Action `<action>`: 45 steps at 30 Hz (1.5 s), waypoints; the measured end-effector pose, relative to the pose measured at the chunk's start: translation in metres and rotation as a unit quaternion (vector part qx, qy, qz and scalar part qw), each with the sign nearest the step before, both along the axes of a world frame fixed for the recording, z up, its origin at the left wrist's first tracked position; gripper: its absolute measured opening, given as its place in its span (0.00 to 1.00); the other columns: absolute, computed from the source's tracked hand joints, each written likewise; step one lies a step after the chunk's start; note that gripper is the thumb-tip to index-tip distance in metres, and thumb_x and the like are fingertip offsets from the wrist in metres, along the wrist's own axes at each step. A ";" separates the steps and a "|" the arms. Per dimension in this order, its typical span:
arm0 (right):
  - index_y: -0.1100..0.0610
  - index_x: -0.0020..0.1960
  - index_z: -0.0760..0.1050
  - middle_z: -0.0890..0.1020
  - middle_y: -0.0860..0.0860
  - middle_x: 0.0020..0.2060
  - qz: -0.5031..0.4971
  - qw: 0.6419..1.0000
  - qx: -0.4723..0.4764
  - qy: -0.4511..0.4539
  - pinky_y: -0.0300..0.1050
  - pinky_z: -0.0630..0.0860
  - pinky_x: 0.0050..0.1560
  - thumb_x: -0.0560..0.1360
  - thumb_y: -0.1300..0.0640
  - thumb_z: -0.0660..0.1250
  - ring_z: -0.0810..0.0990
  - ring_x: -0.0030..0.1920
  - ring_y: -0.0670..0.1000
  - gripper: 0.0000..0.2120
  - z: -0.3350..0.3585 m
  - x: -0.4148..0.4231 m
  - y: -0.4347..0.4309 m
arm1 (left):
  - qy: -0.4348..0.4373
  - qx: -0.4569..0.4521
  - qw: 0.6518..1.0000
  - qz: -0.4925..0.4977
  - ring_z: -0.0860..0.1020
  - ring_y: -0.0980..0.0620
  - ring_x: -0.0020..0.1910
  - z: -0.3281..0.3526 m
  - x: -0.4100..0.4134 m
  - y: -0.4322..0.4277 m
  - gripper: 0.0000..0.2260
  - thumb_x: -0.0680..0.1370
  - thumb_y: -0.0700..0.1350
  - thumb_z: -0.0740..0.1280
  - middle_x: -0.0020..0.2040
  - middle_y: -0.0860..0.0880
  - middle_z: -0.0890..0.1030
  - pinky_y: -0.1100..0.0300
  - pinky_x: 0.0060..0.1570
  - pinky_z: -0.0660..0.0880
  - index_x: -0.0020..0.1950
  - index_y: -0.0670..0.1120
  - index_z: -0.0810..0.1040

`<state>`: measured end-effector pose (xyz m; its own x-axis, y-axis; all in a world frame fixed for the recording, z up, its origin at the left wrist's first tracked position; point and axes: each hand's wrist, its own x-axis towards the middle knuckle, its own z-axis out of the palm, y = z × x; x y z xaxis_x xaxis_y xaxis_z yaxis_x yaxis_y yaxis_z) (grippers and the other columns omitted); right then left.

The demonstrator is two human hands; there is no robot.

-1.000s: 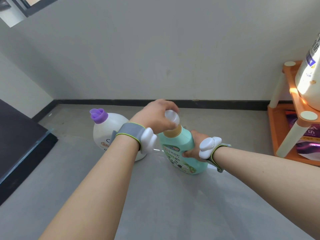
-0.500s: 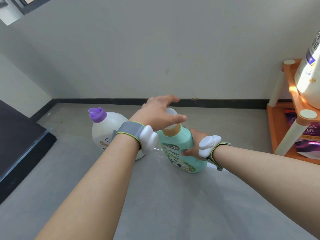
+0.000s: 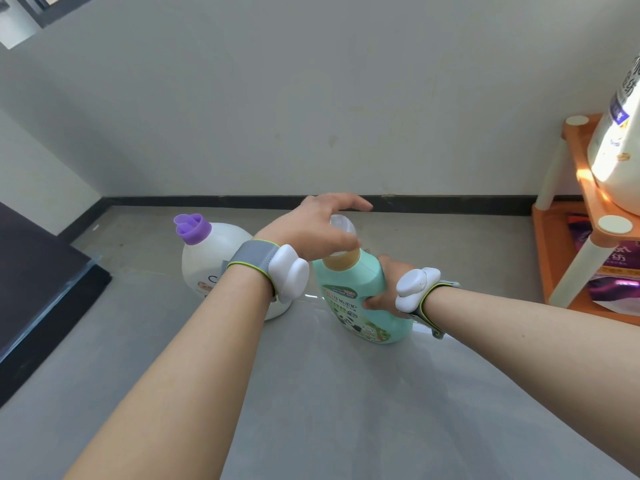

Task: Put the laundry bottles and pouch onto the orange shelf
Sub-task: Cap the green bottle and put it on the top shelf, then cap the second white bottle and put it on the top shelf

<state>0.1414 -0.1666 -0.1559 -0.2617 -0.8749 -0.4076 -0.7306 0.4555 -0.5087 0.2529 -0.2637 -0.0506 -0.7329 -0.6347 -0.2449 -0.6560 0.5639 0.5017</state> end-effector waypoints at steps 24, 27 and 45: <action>0.51 0.71 0.70 0.82 0.50 0.57 0.020 0.986 -0.057 -0.158 0.50 0.79 0.60 0.65 0.49 0.74 0.82 0.56 0.54 0.35 0.021 0.106 -0.070 | 0.090 -0.214 0.892 0.388 0.73 0.44 0.61 0.021 0.123 -0.087 0.26 0.72 0.53 0.66 0.63 0.45 0.75 0.56 0.52 0.68 0.68 0.46 0.69; 0.49 0.74 0.64 0.82 0.49 0.56 0.041 0.988 -0.084 -0.119 0.51 0.78 0.61 0.63 0.47 0.74 0.81 0.57 0.55 0.41 0.048 0.110 -0.108 | 0.039 -0.225 0.889 0.398 0.74 0.43 0.60 0.038 0.154 -0.115 0.22 0.73 0.53 0.66 0.61 0.44 0.77 0.52 0.56 0.74 0.64 0.44 0.74; 0.51 0.71 0.66 0.77 0.50 0.62 0.052 0.998 0.010 0.039 0.50 0.79 0.57 0.62 0.37 0.76 0.78 0.60 0.56 0.43 0.039 0.150 -0.189 | -0.022 -0.228 0.940 0.253 0.76 0.48 0.51 0.030 0.171 -0.153 0.22 0.68 0.61 0.71 0.53 0.51 0.77 0.56 0.49 0.75 0.56 0.49 0.76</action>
<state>0.2915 -0.3558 -0.1171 -0.2016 -0.8906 -0.4077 -0.8113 0.3850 -0.4399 0.4243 -0.4171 -0.0209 -0.3053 -0.9455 0.1136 -0.9123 0.3245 0.2498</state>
